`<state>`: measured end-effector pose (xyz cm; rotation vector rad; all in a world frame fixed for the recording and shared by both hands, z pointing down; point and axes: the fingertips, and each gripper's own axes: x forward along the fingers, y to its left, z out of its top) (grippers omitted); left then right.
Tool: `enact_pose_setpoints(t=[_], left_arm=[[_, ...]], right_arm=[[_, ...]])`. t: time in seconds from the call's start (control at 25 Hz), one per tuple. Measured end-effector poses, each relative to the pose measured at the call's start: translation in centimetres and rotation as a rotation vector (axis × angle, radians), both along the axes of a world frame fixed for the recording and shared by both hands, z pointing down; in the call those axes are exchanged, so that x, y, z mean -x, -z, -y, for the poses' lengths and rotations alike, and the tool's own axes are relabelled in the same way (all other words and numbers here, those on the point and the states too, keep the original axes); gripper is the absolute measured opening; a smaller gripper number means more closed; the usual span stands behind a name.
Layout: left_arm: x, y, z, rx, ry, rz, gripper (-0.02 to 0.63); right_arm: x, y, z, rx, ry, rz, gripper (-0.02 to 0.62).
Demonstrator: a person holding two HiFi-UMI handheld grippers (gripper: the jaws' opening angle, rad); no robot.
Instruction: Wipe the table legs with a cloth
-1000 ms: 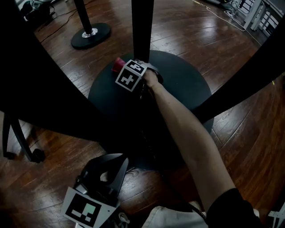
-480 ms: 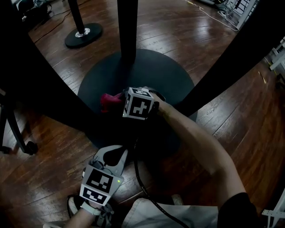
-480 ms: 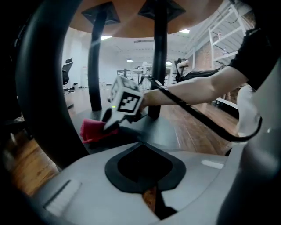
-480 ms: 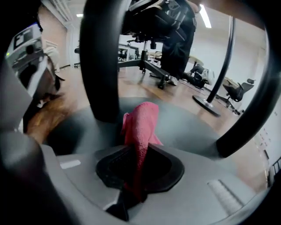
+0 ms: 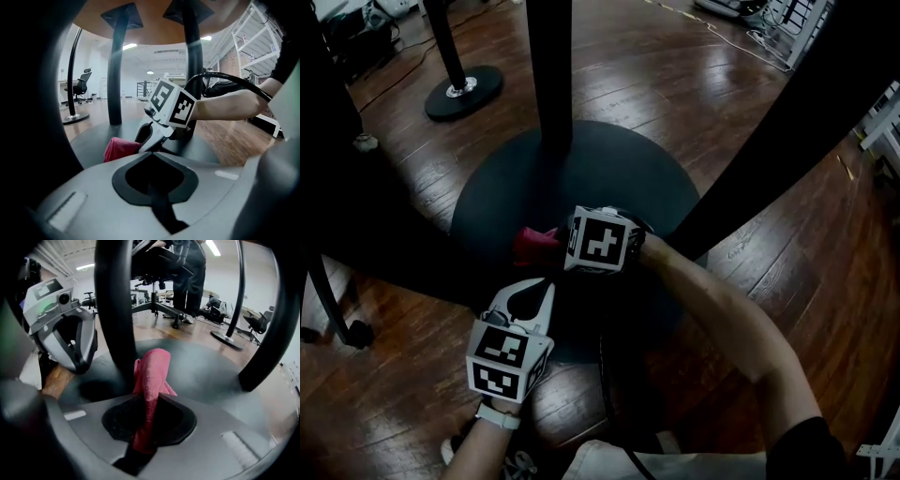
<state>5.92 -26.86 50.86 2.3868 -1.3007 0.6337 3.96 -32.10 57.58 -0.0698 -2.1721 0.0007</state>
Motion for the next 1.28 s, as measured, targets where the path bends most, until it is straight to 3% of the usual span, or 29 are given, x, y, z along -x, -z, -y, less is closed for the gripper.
enact_pose_setpoints(t=[0.12, 0.32, 0.44, 0.56, 0.8, 1.0, 1.12, 1.2, 1.28], left_arm=[[-0.1, -0.1, 1.6, -0.025, 0.015, -0.022, -0.008], [-0.5, 0.6, 2.3, -0.074, -0.020, -0.005, -0.008], [-0.2, 0.3, 2.4, -0.066, -0.016, -0.017, -0.008], [-0.2, -0.1, 2.3, -0.056, -0.018, -0.020, -0.008], [-0.4, -0.1, 2.6, -0.060, -0.027, -0.023, -0.008], [0.0, 0.0, 2.7, -0.060, -0.018, -0.030, -0.008], [0.0, 0.1, 2.8, -0.061, -0.015, -0.037, -0.006], [0.0, 0.2, 2.8, -0.059, -0.015, -0.040, -0.008], [-0.2, 0.4, 2.7, -0.062, -0.018, -0.045, -0.008]], right_arm=[[0.8, -0.3, 5.2, -0.067, -0.090, 0.003, 0.049], [-0.4, -0.2, 14.5, -0.197, -0.314, -0.105, 0.048], [-0.1, -0.5, 17.9, -0.131, -0.418, -0.075, 0.049], [-1.8, -0.5, 21.9, -0.151, -0.523, -0.079, 0.049], [-10.9, -0.1, 28.7, -0.204, -0.820, -0.140, 0.049], [-22.0, -0.7, 32.1, -0.215, -1.285, -0.243, 0.048], [-26.8, -0.8, 32.3, -0.219, -1.490, -0.264, 0.049], [-27.8, -0.7, 31.7, -0.241, -1.530, -0.271, 0.049], [-27.4, -0.6, 31.2, -0.282, -1.488, -0.290, 0.046]])
